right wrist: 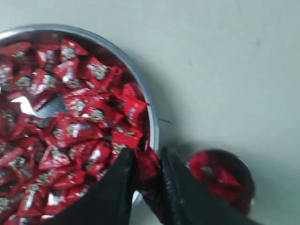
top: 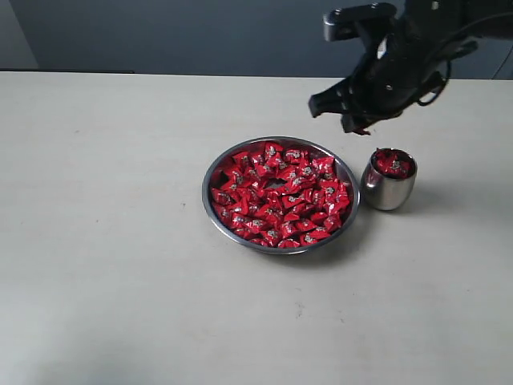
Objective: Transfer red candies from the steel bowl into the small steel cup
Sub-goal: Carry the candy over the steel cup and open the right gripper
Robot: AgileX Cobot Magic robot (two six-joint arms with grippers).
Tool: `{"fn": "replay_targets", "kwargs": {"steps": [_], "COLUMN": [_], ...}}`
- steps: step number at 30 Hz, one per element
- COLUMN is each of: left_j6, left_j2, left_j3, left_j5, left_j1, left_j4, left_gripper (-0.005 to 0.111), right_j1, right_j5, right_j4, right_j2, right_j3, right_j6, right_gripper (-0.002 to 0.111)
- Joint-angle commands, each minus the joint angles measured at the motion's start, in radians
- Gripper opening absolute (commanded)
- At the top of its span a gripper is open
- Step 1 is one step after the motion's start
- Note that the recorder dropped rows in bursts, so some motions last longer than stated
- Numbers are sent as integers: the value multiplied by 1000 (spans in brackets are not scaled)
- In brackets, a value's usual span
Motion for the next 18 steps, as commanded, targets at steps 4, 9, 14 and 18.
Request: {"fn": "replay_targets", "kwargs": {"steps": [4,9,14,18], "left_j6": [-2,-2,-2,-2], "left_j2": [-5,-5,-5,-5], "left_j3": [-8,-8,-8,-8], "left_j5": [-5,-5,-5,-5], "left_j1": [-8,-8,-8,-8], "left_j4": [2,2,2,2], "left_gripper": [0,0,0,0], "right_j1": [-154,-167,-164,-164], "right_j5": [-189,-254,-313,-345], "right_j4": [-1,29,155,155], "right_j2": [-80,-54,-23,0], "right_j3": [230,267,267,267], "right_j6": [3,-20,-104,-104], "right_gripper": [2,2,2,2]}}
